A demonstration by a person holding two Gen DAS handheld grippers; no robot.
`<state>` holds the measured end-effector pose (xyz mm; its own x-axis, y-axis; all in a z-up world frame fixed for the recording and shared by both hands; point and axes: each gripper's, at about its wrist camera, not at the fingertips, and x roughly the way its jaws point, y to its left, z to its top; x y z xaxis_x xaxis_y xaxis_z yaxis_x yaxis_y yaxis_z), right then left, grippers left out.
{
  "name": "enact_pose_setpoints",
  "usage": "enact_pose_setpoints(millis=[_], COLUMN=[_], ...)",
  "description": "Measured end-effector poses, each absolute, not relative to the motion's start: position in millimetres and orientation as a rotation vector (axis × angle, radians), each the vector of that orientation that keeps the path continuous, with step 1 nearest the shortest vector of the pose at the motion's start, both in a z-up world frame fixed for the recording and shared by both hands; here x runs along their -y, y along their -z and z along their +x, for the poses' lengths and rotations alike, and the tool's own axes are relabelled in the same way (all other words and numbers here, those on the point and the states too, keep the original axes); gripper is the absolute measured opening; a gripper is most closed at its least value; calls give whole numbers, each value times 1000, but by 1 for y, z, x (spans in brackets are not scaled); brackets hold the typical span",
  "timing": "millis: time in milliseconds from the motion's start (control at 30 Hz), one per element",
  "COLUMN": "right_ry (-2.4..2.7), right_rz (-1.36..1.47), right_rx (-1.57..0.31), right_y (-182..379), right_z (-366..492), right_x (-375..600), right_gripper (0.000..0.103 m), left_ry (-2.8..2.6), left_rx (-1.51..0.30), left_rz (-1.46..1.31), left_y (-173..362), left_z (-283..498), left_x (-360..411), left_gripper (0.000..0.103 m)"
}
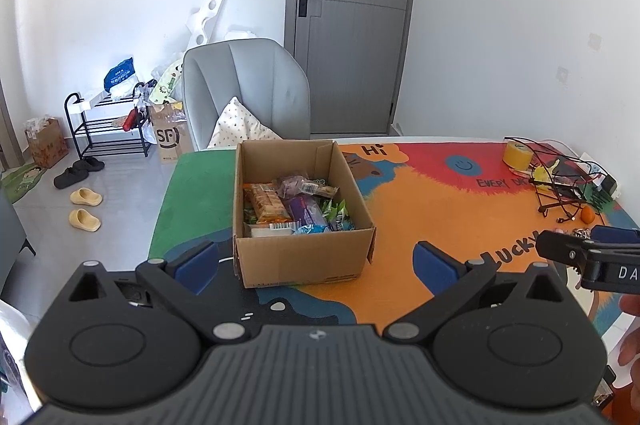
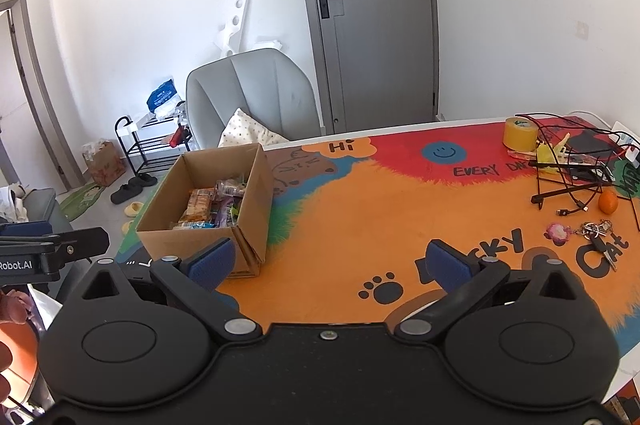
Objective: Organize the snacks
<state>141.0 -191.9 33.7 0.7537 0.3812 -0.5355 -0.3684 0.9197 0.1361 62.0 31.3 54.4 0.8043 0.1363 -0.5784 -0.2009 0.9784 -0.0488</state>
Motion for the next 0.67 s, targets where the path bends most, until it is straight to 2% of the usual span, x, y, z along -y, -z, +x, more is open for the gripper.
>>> enact_pose_setpoints(millis=[667], right_ry=[-413], right_rz=[35], right_rx=[-589], right_y=[-34], right_z=[140], right_x=[192], right_gripper=[103], left_ry=[-176], left_rx=[-610], left_rz=[-125], left_y=[-53], left_z=[62], left_x=[-33], left_gripper=[103])
